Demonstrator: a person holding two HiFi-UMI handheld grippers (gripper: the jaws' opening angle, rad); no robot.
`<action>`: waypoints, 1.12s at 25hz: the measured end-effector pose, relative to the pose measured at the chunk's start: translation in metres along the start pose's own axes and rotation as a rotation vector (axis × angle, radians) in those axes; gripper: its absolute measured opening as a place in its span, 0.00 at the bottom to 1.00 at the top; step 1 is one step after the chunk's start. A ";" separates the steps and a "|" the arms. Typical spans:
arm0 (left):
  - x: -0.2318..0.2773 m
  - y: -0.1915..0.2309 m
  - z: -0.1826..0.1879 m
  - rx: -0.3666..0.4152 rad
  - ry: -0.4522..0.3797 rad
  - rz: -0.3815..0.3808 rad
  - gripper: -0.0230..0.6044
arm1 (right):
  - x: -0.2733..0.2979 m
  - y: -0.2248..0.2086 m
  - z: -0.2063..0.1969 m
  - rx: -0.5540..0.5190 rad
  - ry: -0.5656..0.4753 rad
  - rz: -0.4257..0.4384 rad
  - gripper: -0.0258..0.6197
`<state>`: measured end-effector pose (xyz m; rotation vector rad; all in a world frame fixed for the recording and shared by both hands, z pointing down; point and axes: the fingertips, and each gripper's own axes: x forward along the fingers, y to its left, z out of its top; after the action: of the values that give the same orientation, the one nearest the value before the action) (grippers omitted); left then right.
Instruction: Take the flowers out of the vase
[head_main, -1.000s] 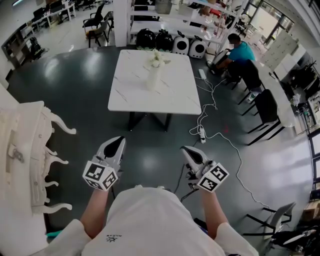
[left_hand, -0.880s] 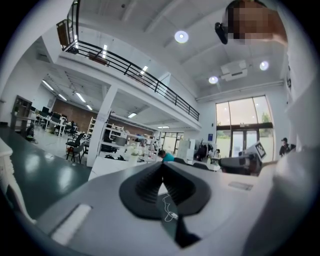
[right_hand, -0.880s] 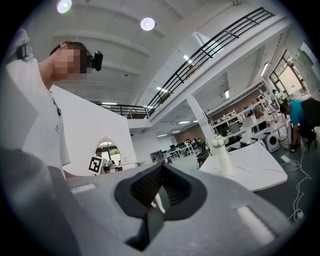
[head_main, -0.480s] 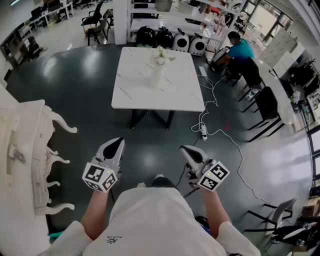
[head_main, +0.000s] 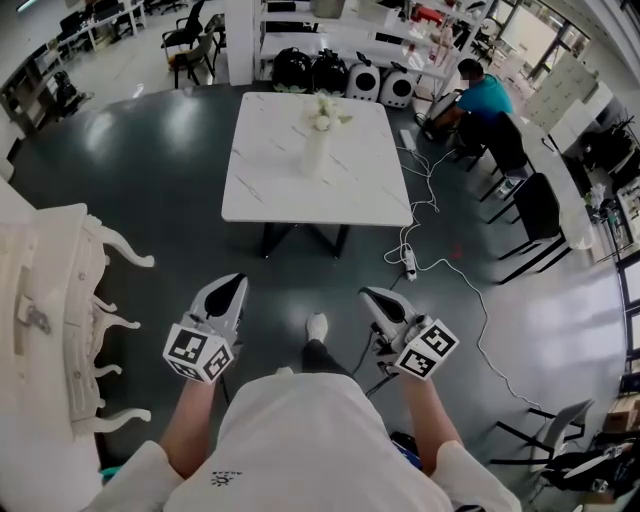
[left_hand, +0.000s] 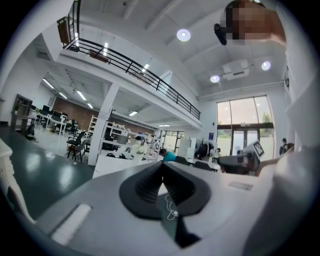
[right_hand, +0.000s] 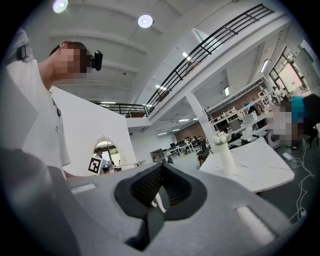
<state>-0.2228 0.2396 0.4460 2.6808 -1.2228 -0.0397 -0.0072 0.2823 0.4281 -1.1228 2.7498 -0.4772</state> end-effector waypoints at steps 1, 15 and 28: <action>0.004 0.002 0.001 -0.001 0.000 0.003 0.02 | 0.003 -0.004 0.002 0.003 0.001 0.005 0.04; 0.101 0.041 0.011 0.003 0.006 0.016 0.02 | 0.055 -0.093 0.027 0.019 0.002 0.054 0.04; 0.215 0.056 0.031 0.032 0.008 0.061 0.02 | 0.090 -0.201 0.071 0.011 0.009 0.108 0.04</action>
<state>-0.1263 0.0370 0.4385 2.6665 -1.3124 -0.0002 0.0778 0.0675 0.4291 -0.9655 2.7944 -0.4842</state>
